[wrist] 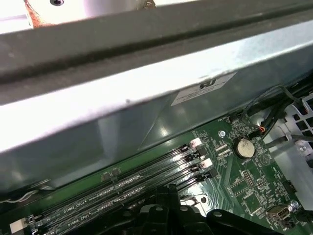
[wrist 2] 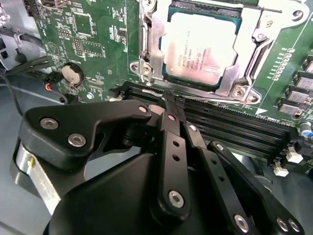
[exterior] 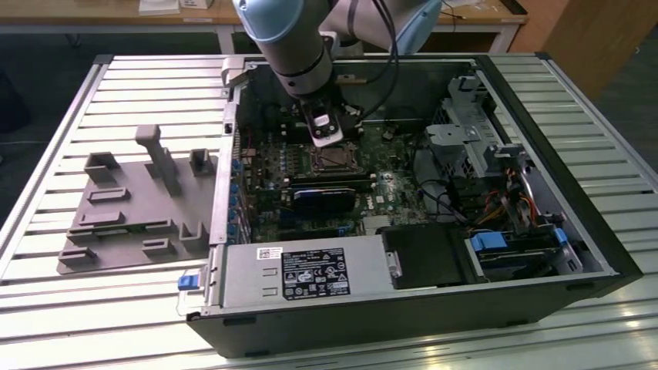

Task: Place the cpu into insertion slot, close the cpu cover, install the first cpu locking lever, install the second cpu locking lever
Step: 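Install the first cpu locking lever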

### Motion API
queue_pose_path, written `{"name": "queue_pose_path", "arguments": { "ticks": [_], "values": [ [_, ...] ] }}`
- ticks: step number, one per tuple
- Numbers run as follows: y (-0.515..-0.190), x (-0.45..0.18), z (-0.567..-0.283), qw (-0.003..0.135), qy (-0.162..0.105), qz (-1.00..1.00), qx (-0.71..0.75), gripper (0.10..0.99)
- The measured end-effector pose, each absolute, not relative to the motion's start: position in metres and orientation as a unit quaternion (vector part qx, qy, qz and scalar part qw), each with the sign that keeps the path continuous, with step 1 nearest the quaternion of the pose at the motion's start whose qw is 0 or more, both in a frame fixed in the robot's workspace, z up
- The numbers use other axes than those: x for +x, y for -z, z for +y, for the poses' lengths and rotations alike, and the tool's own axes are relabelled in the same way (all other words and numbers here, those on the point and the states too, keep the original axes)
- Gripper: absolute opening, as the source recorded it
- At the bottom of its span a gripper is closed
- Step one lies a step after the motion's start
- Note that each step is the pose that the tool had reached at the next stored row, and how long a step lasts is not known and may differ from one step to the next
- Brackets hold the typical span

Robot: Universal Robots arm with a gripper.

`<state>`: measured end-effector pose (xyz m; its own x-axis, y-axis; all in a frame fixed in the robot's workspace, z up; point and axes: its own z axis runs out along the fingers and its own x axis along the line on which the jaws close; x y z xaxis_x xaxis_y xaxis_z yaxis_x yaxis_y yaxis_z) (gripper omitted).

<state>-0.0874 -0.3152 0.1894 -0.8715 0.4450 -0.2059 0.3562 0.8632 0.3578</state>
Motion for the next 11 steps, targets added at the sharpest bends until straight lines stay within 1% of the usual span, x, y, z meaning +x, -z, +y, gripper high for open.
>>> {"name": "queue_pose_path", "arguments": {
  "ticks": [11],
  "values": [
    [-0.1848, -0.0818, -0.3156, 0.128, -0.153, 0.957, 0.212, 0.102]
  ]
}}
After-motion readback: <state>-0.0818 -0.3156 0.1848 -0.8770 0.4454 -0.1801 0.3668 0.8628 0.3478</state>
